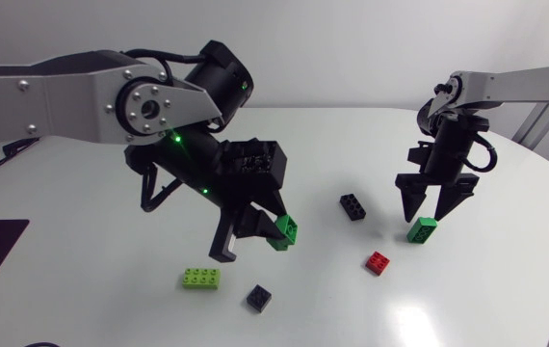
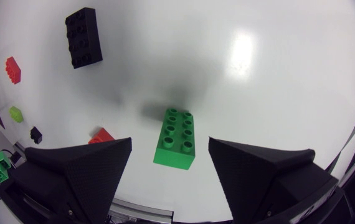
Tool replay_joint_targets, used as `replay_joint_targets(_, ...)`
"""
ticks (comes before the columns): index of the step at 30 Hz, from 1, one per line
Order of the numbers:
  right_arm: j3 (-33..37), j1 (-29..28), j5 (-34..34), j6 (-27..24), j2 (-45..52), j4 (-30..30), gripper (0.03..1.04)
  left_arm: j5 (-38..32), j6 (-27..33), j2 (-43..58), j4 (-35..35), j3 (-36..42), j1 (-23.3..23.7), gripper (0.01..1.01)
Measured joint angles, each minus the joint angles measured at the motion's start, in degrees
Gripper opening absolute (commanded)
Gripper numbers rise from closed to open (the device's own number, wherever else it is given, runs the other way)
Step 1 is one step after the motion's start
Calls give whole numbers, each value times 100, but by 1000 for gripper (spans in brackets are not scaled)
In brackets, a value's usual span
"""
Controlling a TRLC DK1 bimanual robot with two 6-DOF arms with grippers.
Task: Separate the duplo bricks
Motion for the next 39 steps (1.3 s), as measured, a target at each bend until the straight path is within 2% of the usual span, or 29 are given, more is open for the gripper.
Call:
replay_joint_targets(6,-382,127,83,175,-146,240,834,103,44,-138,-2,-234,22,251)
replay_joint_targets(9,-514,186,151,240,-146,348,785,120,92,-197,-2,-323,57,251)
replay_joint_targets(13,-551,212,251,358,-149,415,784,142,136,-280,0,-376,111,251)
replay_joint_targets(17,-551,192,319,407,-151,431,631,162,166,-350,0,-380,164,251)
replay_joint_targets(23,-612,125,426,466,-197,540,585,234,254,-358,0,-391,216,251)
replay_joint_targets(31,-758,74,444,470,-308,691,308,273,282,-358,2,-396,221,251)
replay_joint_targets(39,-925,109,444,494,-490,890,290,273,282,-372,2,-446,260,251)
